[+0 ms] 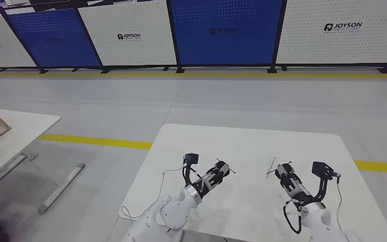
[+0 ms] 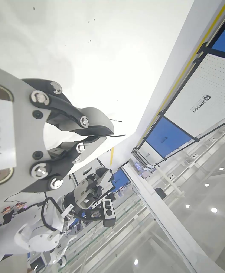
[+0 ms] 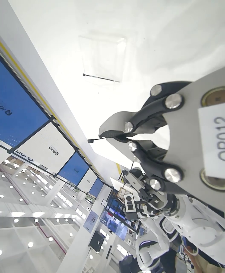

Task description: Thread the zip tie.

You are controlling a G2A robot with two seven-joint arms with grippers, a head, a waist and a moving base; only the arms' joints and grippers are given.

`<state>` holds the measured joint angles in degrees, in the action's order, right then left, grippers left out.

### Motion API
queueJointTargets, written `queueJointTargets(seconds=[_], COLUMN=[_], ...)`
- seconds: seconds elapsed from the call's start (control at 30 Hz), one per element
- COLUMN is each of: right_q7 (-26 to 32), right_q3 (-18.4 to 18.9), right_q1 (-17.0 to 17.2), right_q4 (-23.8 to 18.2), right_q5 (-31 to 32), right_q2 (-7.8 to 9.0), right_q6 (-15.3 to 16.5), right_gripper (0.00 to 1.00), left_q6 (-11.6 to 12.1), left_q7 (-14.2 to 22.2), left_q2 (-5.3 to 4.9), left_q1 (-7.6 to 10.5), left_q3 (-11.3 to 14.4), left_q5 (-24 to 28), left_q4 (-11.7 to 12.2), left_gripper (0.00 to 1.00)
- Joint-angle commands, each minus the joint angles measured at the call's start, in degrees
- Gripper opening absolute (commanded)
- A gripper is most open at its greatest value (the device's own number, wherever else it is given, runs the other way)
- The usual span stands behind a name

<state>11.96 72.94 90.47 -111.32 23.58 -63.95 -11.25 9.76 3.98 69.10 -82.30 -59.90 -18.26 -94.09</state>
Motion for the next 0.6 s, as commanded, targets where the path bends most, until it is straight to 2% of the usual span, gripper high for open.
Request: queueJointTargets(seconds=[0.0, 0.07, 0.13, 0.23, 0.37, 0.47, 0.57], right_q7=[-0.1, -2.4, -5.2, -9.6, -15.4, -18.6, -18.5], right_q3=[0.0, 0.4, -0.1, -2.9, -7.8, -10.5, -11.5], right_q1=[0.0, 0.3, 0.6, 0.8, -0.5, -1.8, -2.5], right_q4=[0.0, 0.3, 0.7, 1.8, 4.1, 5.6, 6.3], right_q5=[-0.4, -4.2, -4.8, -5.8, -2.3, -1.2, -1.8], right_q2=[-0.03, -0.4, -0.71, -1.46, -2.51, -3.31, -3.71], right_q6=[0.1, 1.2, 2.0, 3.9, 5.2, 5.4, 4.9], right_gripper=[0.0, 0.0, 0.0, 0.0, 0.0, 0.0, 0.0], left_q6=[0.0, 0.0, -0.8, -1.1, -1.1, -1.7, -3.0], left_q7=[0.0, 0.0, -1.2, -1.5, -2.0, -3.1, -3.8], left_q2=[0.0, 0.0, 0.15, 0.48, 0.9, 1.25, 1.48], left_q1=[0.0, 0.0, -0.16, -0.37, -0.11, 0.56, 1.75], left_q3=[0.0, 0.0, -0.1, 0.3, 0.9, 2.2, 4.5], left_q5=[0.0, 0.0, 1.1, 5.0, 8.7, 7.8, 0.9], left_q4=[0.0, 0.0, -0.1, -0.5, -0.6, -0.1, 1.5], left_gripper=[0.0, 0.0, 0.0, 0.0, 0.0, 0.0, 0.0])
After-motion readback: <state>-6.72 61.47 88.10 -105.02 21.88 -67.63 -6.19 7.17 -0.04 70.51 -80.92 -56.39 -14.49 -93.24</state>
